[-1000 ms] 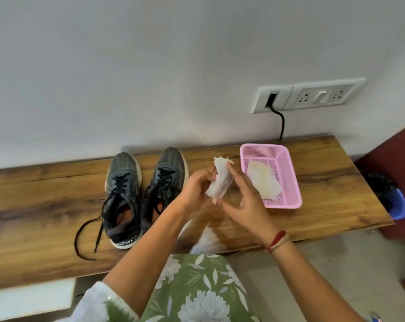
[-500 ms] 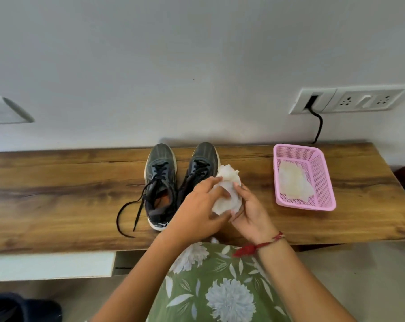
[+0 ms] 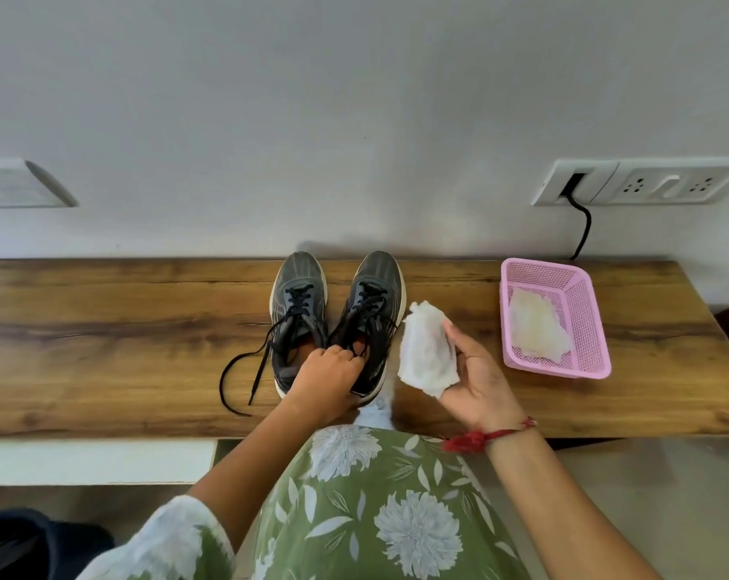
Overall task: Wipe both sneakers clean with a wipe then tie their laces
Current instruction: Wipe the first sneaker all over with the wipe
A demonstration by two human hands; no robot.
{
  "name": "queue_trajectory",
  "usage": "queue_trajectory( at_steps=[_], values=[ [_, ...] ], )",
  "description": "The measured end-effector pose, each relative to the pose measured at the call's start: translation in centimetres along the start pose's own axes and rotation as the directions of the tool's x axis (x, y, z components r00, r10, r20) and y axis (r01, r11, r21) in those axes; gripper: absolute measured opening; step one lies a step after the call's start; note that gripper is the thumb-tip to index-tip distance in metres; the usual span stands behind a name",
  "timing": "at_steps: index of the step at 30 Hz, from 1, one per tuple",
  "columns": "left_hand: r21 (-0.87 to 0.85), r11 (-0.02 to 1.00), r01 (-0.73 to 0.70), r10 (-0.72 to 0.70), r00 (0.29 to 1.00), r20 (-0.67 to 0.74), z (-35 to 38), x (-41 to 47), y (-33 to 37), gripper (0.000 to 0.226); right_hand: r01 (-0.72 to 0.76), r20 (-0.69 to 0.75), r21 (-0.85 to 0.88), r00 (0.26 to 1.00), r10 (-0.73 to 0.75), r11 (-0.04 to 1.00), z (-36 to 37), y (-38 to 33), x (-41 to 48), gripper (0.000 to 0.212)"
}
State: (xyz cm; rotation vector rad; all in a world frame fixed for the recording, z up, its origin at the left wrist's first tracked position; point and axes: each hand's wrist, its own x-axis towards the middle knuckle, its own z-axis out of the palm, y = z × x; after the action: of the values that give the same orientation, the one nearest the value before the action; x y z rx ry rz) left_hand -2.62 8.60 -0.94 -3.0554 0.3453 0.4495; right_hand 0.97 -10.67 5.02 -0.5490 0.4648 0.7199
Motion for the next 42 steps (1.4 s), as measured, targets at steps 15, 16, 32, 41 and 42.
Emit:
queue_trajectory(
  at_steps=[15, 16, 32, 41, 42],
  values=[
    [-0.839, 0.544, -0.018, -0.168, 0.977, -0.130, -6.7, -0.4, 0.7, 0.036, -0.061, 0.113, -0.059, 0.991, 0.068, 0.996, -1.5, -2.6, -5.1, 0.067],
    [-0.906, 0.421, -0.037, -0.191, 0.973, -0.128, -7.3, -0.8, 0.8, 0.036, -0.030, 0.105, -0.008, 0.994, 0.031, 1.000, -1.5, -2.8, -5.9, 0.067],
    [-0.945, -0.326, 0.021, -0.372, 0.916, 0.148, -10.4, -4.6, 4.8, 0.042, 0.167, 0.051, 0.205, 0.982, -0.180, 0.965, -0.3, -2.1, -11.5, 0.098],
    [-0.862, -0.506, -0.034, -0.361, 0.916, 0.176, -8.0, -6.8, 5.8, 0.034, 0.040, 0.083, 0.286, 0.994, -0.067, 0.957, -0.2, -1.2, -13.3, 0.073],
    [-0.842, -0.534, -0.076, -0.397, 0.902, 0.170, -7.0, -7.1, 5.9, 0.032, 0.037, 0.085, 0.269, 0.994, -0.062, 0.962, 0.0, -0.9, -13.5, 0.070]
  ],
)
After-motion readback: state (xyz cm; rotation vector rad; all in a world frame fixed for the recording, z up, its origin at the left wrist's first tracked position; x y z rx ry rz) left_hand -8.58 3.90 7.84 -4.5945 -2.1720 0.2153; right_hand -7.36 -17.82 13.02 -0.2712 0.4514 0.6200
